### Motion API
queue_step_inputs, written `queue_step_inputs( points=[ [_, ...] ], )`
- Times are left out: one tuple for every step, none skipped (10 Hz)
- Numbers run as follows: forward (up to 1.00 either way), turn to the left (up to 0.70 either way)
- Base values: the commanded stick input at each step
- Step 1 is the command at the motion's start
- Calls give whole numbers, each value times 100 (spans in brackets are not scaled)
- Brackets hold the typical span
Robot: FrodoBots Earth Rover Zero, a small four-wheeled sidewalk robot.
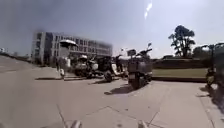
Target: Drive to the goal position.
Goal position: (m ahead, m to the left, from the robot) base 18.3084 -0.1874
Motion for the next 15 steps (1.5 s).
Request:
queue_step_inputs(
  points=[
    [70, 35],
    [70, 35],
    [70, 35],
    [70, 35],
    [70, 35],
    [70, 35],
    [70, 35],
    [70, 35],
    [70, 35],
    [70, 35],
    [66, 33],
    [57, 38],
    [43, 60],
    [32, 65],
    [24, 50]
  ],
)
